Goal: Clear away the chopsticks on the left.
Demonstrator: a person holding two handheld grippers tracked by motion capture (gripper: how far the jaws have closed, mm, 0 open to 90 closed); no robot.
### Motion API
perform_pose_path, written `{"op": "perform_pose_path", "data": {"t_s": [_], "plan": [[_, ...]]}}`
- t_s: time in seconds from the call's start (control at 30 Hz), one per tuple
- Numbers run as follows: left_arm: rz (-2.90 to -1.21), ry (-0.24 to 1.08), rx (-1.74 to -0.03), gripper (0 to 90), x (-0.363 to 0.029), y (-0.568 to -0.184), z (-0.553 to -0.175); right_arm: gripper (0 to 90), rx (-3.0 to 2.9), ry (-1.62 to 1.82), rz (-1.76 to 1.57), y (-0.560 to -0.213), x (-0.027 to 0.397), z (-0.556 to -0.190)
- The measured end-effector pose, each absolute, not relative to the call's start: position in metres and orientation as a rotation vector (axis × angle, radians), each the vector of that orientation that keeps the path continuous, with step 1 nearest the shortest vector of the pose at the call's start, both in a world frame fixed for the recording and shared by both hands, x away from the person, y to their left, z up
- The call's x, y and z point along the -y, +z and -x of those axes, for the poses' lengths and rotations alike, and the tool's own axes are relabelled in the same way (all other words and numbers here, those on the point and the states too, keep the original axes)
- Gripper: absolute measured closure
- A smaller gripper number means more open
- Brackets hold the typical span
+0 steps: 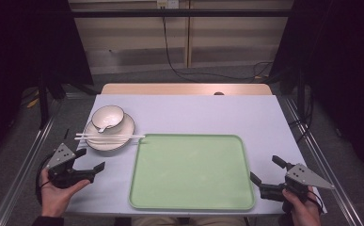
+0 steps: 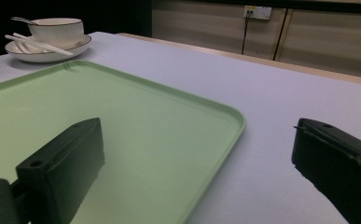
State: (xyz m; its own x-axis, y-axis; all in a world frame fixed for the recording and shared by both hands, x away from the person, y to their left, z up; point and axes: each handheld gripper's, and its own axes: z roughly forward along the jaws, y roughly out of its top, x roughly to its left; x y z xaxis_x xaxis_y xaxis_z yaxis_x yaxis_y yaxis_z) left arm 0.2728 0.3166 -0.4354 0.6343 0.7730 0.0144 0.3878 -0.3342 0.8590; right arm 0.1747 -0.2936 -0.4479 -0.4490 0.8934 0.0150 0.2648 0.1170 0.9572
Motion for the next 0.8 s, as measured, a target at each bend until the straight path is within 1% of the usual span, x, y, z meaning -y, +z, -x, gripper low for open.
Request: {"op": "perform_pose_path", "data": {"t_s": [0.17,0.23,0.37,0.4,0.43,0.57,0.6,0.63,0.67,0.7,0.8], "plan": [[-1.974,0.535,-0.916,15.3,-0.317,-0.432,-0.281,1.8,-1.801,1.355,-1.125,-0.448,0.294,-0.175],[-1.985,0.523,-0.904,23.3,-0.318,-0.431,-0.286,1.8,-1.808,1.355,-1.116,-0.447,0.293,-0.174],[-1.980,0.512,-0.892,24.9,-0.320,-0.428,-0.295,1.8,-1.815,1.359,-1.107,-0.446,0.290,-0.174],[-2.028,0.507,-0.862,27.3,-0.317,-0.425,-0.300,1.8,-1.813,1.354,-1.109,-0.446,0.290,-0.174],[-2.036,0.517,-0.848,30.6,-0.316,-0.423,-0.303,1.8,-1.812,1.357,-1.109,-0.446,0.290,-0.174],[-2.070,0.522,-0.813,35.5,-0.314,-0.420,-0.312,1.9,-1.813,1.357,-1.108,-0.446,0.291,-0.174],[-2.097,0.525,-0.807,35.9,-0.311,-0.418,-0.319,1.8,-1.812,1.359,-1.105,-0.447,0.292,-0.174],[-2.097,0.525,-0.807,33.7,-0.311,-0.418,-0.319,1.8,-1.812,1.359,-1.105,-0.447,0.292,-0.174],[-2.108,0.511,-0.796,33.7,-0.310,-0.419,-0.323,1.8,-1.808,1.359,-1.106,-0.447,0.292,-0.174],[-2.109,0.524,-0.807,33.4,-0.309,-0.420,-0.326,1.8,-1.811,1.361,-1.108,-0.446,0.292,-0.173],[-2.103,0.480,-0.809,24.5,-0.310,-0.424,-0.335,1.8,-1.817,1.360,-1.098,-0.446,0.291,-0.173]]}}
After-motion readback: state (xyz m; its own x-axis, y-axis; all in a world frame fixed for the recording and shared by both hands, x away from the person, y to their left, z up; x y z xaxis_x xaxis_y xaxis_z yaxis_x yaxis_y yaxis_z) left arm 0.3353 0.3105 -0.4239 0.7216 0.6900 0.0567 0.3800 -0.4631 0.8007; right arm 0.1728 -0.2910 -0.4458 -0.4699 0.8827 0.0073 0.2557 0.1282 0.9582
